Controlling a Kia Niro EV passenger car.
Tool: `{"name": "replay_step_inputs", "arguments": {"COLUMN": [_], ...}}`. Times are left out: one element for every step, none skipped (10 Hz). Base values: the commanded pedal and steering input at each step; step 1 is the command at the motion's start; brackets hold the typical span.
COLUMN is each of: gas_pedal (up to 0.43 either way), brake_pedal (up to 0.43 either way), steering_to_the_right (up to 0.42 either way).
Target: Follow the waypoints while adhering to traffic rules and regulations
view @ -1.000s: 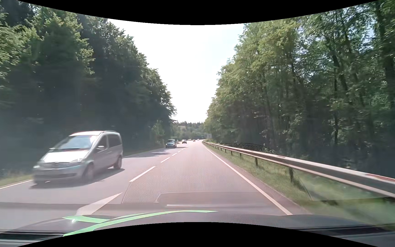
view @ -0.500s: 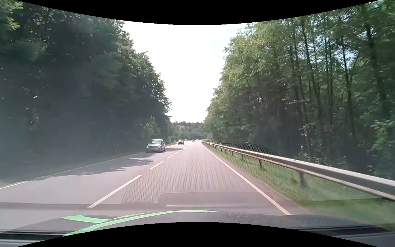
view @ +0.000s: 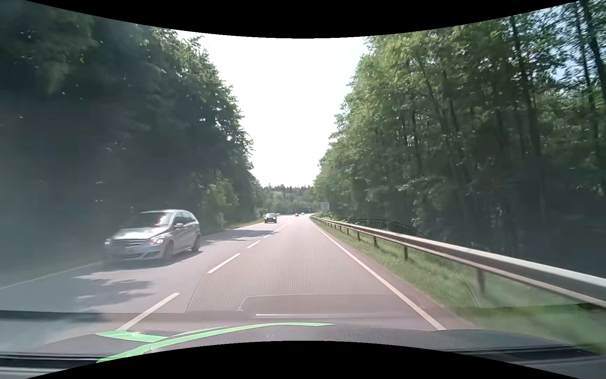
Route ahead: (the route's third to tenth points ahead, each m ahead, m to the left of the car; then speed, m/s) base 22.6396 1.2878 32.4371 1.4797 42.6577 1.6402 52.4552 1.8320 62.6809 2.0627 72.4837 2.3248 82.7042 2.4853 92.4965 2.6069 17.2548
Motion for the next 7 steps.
{"name": "replay_step_inputs", "arguments": {"gas_pedal": [0.067, 0.067, 0.067, 0.067, 0.067, 0.067, 0.067], "brake_pedal": [0.0, 0.0, 0.0, 0.0, 0.0, 0.0, 0.0], "steering_to_the_right": [-0.003, -0.003, -0.003, -0.004, -0.004, -0.004, -0.004]}}
